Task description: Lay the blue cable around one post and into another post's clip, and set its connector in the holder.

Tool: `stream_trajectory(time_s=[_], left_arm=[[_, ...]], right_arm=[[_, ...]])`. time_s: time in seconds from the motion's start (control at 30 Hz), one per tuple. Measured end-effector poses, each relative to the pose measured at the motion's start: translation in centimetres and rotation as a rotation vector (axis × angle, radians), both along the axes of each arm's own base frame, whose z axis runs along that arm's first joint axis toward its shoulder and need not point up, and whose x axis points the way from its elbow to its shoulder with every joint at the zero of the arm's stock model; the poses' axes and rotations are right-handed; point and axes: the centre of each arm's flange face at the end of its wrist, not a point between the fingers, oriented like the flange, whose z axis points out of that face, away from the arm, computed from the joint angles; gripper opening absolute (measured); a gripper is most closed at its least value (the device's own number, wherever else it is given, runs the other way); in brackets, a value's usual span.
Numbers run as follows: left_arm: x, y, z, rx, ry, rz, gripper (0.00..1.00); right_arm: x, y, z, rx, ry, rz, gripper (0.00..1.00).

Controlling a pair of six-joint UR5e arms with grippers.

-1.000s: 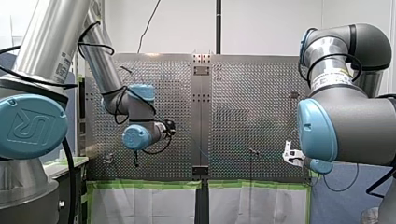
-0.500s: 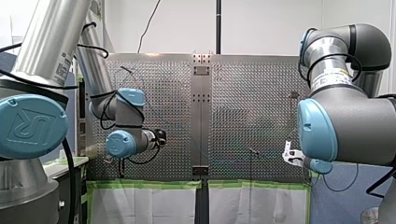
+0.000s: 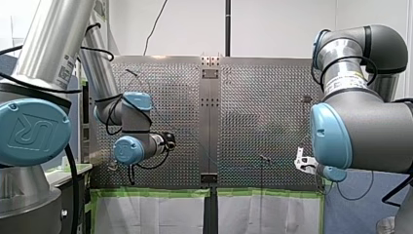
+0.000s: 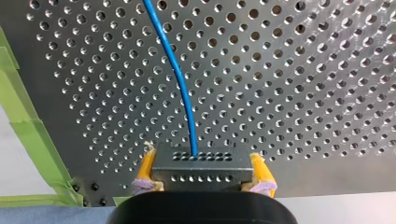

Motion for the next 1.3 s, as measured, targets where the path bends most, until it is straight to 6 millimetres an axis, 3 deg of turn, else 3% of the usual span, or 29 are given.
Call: stream_trajectory(time_s=[0.37, 0.83, 1.3], left_arm=[[0.0, 0.0, 0.0, 0.000, 0.002, 0.002, 0.98], [0.0, 0.0, 0.0, 0.003, 0.003, 0.002, 0.98], [0.0, 0.0, 0.0, 0.005, 0.002, -0.001, 0.98]], right_arm=[[-1.6, -1.2, 1.3, 0.002, 0.042, -0.066, 0.00], [-1.3, -2.0, 8.5, -0.025, 0.059, -0.083, 0.00], [0.7, -1.0, 14.4, -0.025, 0.076, -0.056, 0.00]])
